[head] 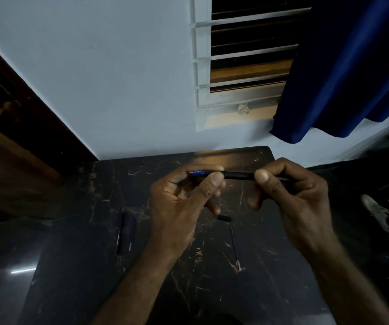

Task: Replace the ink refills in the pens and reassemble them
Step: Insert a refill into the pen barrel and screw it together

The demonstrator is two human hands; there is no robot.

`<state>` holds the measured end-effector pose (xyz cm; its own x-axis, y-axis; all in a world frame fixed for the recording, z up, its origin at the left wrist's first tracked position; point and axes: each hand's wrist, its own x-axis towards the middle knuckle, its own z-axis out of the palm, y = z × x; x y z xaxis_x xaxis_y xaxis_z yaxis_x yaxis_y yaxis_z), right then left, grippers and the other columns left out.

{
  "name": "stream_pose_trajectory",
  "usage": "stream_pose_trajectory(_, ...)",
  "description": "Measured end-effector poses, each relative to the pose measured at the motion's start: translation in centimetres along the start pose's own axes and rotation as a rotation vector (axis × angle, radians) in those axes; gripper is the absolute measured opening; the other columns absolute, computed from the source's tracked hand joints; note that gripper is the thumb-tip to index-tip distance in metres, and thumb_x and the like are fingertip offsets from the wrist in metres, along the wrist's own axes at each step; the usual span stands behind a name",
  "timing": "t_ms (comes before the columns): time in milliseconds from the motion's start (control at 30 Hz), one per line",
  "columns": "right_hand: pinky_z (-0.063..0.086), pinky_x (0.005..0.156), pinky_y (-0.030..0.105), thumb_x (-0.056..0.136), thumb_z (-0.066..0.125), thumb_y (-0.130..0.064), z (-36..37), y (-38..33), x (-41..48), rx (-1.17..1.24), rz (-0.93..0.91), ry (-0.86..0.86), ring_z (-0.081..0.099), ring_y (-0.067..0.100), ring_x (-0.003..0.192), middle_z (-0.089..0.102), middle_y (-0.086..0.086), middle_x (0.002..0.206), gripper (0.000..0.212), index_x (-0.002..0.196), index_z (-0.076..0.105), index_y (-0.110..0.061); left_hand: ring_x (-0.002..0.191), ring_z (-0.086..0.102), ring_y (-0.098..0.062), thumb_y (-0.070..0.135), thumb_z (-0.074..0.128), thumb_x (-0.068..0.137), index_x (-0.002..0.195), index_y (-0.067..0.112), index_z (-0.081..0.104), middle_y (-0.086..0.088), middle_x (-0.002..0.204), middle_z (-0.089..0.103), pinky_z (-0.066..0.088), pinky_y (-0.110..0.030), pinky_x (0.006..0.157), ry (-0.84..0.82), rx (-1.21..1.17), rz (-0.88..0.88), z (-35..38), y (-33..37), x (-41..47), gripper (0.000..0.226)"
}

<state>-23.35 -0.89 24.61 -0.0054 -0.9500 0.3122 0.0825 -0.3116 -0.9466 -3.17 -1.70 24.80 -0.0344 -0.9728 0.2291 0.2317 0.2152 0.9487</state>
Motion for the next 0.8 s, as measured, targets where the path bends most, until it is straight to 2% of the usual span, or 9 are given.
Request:
stream_pose_trajectory(67, 0.051, 0.05, 0.037, 0.1, 0.067, -0.03, -0.6, 0.0, -0.1, 0.008, 0.018, 0.024, 0.059, 0.029, 0.05, 0.063, 0.012, 0.064, 0.035, 0.083, 0.066, 0.002, 0.074, 0.074, -0.014, 0.015, 0.077, 0.092, 0.106, 0.016, 0.083, -0.007, 0.085, 0.08, 0.061, -0.028, 0.053, -0.057, 0.006, 0.019, 0.6, -0.2, 0.5, 0.015)
stream_pose_trajectory(200, 0.035, 0.039, 0.028, 0.102, 0.064, -0.035, -2.2, 0.4, -0.5, 0.027, 0.13, 0.028, 0.042, 0.019, 0.033, 0.05, 0.005, 0.047, 0.047, 0.068, 0.062, -0.003, 0.074, 0.074, -0.015, 0.014, 0.076, 0.093, 0.105, 0.012, 0.081, -0.008, 0.084, 0.079, 0.062, -0.028, 0.055, -0.131, 0.005, 0.008, 1.6, -0.9, 1.5, 0.013)
stream_pose_trajectory(267, 0.041, 0.04, 0.028, 0.101, 0.064, -0.036, -2.9, 0.6, -0.7, 0.006, 0.145, 0.01, 0.049, 0.022, 0.036, 0.056, 0.009, 0.05, 0.043, 0.074, 0.068, -0.003, 0.072, 0.073, -0.014, 0.016, 0.076, 0.092, 0.104, 0.01, 0.08, -0.006, 0.082, 0.078, 0.061, -0.028, 0.054, -0.134, 0.015, -0.016, 2.1, -1.5, 1.8, 0.014)
stream_pose_trajectory(300, 0.047, 0.042, 0.032, 0.1, 0.067, -0.034, -3.3, 0.7, -0.7, -0.002, 0.135, 0.004, 0.055, 0.025, 0.041, 0.061, 0.013, 0.056, 0.036, 0.084, 0.071, -0.002, 0.071, 0.072, -0.014, 0.017, 0.077, 0.092, 0.103, 0.01, 0.08, -0.005, 0.081, 0.078, 0.061, -0.028, 0.053, -0.13, 0.03, -0.025, 2.3, -1.9, 1.9, 0.014)
stream_pose_trajectory(367, 0.055, 0.048, 0.037, 0.094, 0.075, -0.025, -3.8, 0.9, -0.6, 0.002, 0.113, 0.004, 0.063, 0.027, 0.053, 0.067, 0.013, 0.069, 0.026, 0.104, 0.071, -0.001, 0.07, 0.073, -0.015, 0.02, 0.077, 0.091, 0.102, 0.011, 0.08, -0.004, 0.081, 0.078, 0.059, -0.028, 0.052, -0.122, 0.059, -0.047, 2.8, -2.6, 2.1, 0.014)
stream_pose_trajectory(400, 0.056, 0.05, 0.037, 0.093, 0.076, -0.019, -4.1, 1.2, -0.6, 0.004, 0.102, 0.011, 0.065, 0.027, 0.056, 0.069, 0.012, 0.072, 0.024, 0.106, 0.07, 0.0, 0.07, 0.073, -0.014, 0.019, 0.078, 0.092, 0.101, 0.012, 0.081, -0.004, 0.081, 0.078, 0.059, -0.027, 0.052, -0.123, 0.056, -0.062, 3.0, -2.9, 2.1, 0.012)
stream_pose_trajectory(467, 0.055, 0.051, 0.035, 0.093, 0.076, -0.013, -4.5, 1.7, -0.6, 0.004, 0.091, 0.039, 0.066, 0.026, 0.057, 0.069, 0.01, 0.07, 0.021, 0.1, 0.069, 0.005, 0.069, 0.072, -0.012, 0.015, 0.08, 0.093, 0.1, 0.011, 0.081, -0.004, 0.08, 0.078, 0.058, -0.026, 0.051, -0.135, 0.03, -0.083, 3.5, -3.5, 2.1, 0.008)
stream_pose_trajectory(700, 0.049, 0.046, 0.032, 0.092, 0.077, -0.02, -5.6, 3.3, 0.0, 0.152, 0.204, 0.049, 0.057, 0.025, 0.048, 0.061, 0.011, 0.06, 0.034, 0.09, 0.062, 0.011, 0.072, 0.072, -0.011, 0.008, 0.074, 0.094, 0.105, 0.008, 0.077, -0.004, 0.082, 0.076, 0.061, -0.026, 0.055, -0.158, 0.016, -0.034, 4.3, -5.5, 2.3, 0.011)
stream_pose_trajectory(800, 0.049, 0.045, 0.03, 0.089, 0.075, -0.013, -5.6, 4.1, -0.2, 0.259, 0.295, 0.104, 0.058, 0.02, 0.049, 0.06, 0.01, 0.059, 0.024, 0.085, 0.064, 0.008, 0.076, 0.075, -0.014, 0.01, 0.075, 0.096, 0.108, 0.01, 0.078, -0.003, 0.087, 0.079, 0.062, -0.028, 0.058, -0.203, 0.056, -0.002, 4.2, -6.9, 2.6, 0.012)
